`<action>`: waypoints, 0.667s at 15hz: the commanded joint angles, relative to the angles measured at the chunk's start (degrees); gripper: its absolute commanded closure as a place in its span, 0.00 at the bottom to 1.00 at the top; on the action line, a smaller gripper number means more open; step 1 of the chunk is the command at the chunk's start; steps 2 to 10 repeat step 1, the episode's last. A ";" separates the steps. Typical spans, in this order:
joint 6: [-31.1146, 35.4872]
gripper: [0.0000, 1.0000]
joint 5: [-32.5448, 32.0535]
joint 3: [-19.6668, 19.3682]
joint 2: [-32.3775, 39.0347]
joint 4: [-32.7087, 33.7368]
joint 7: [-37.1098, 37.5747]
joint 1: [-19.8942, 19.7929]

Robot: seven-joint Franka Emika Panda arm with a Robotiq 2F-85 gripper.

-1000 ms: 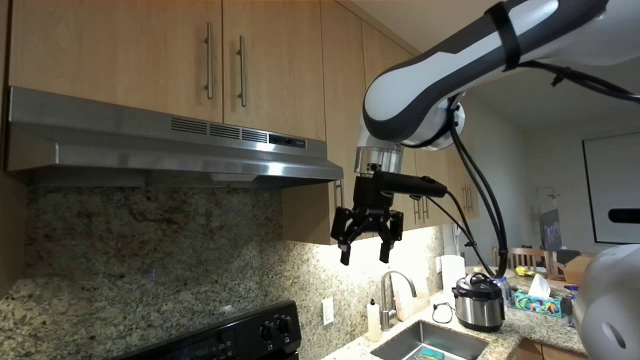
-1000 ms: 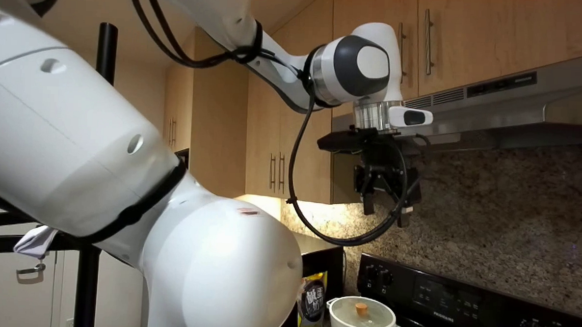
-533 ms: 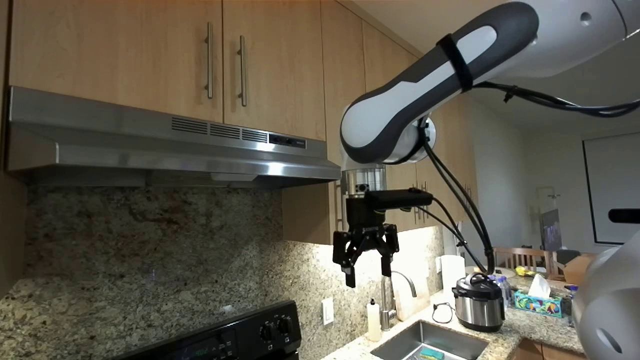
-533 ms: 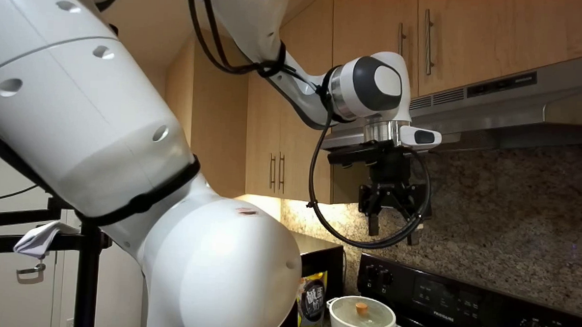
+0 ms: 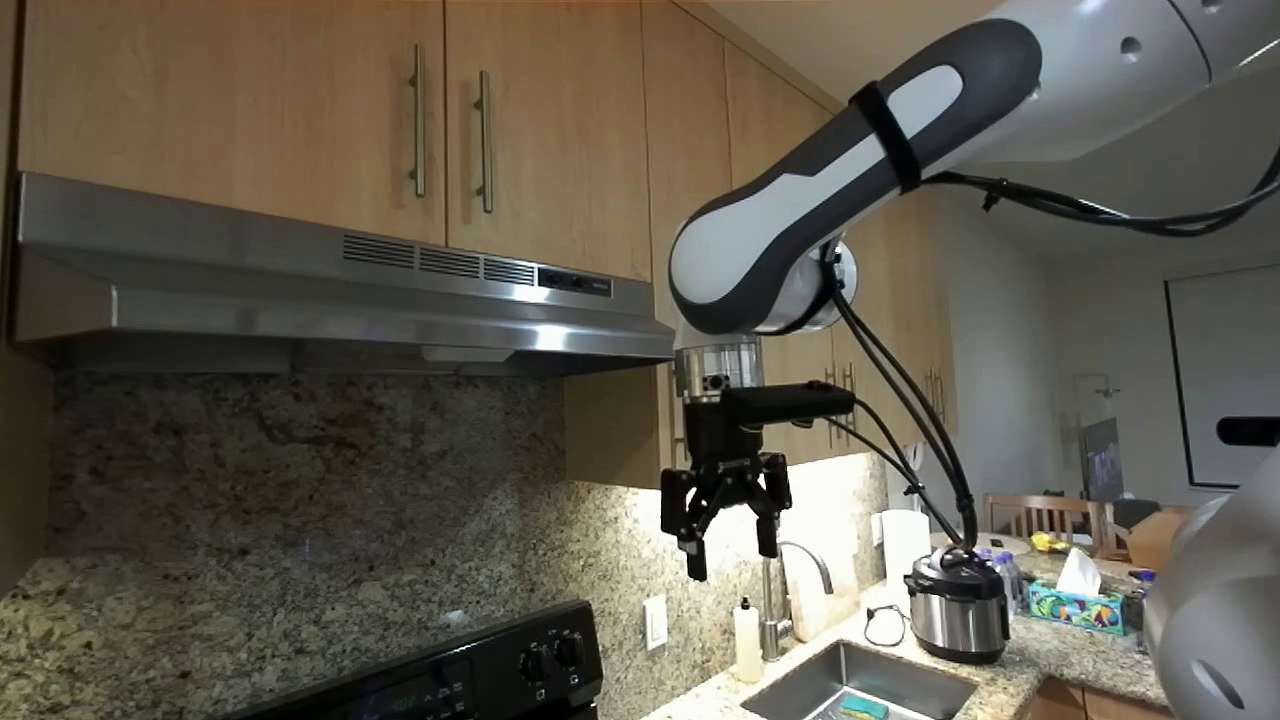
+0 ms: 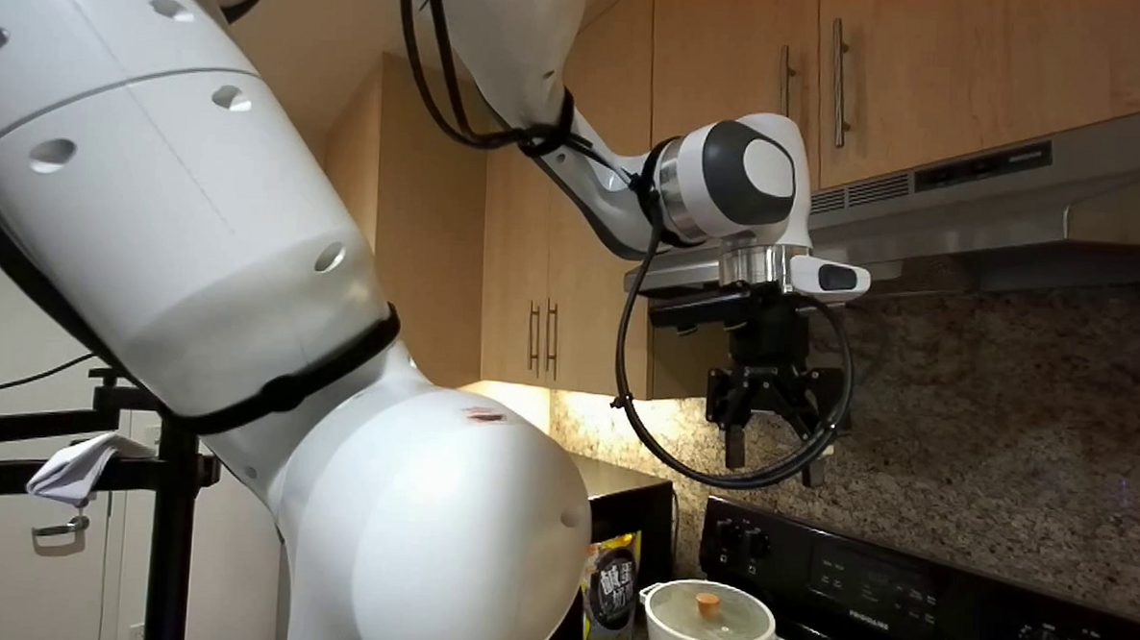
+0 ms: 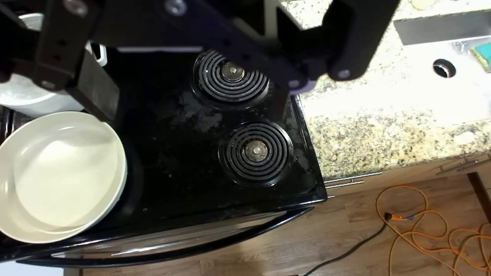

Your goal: Close the cupboard

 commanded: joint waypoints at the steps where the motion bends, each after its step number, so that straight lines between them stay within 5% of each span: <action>1: -0.12 0.00 0.30 0.46 0.00 0.10 -0.29 -0.54; 10: -0.12 0.00 0.30 0.46 0.00 0.10 -0.29 -0.54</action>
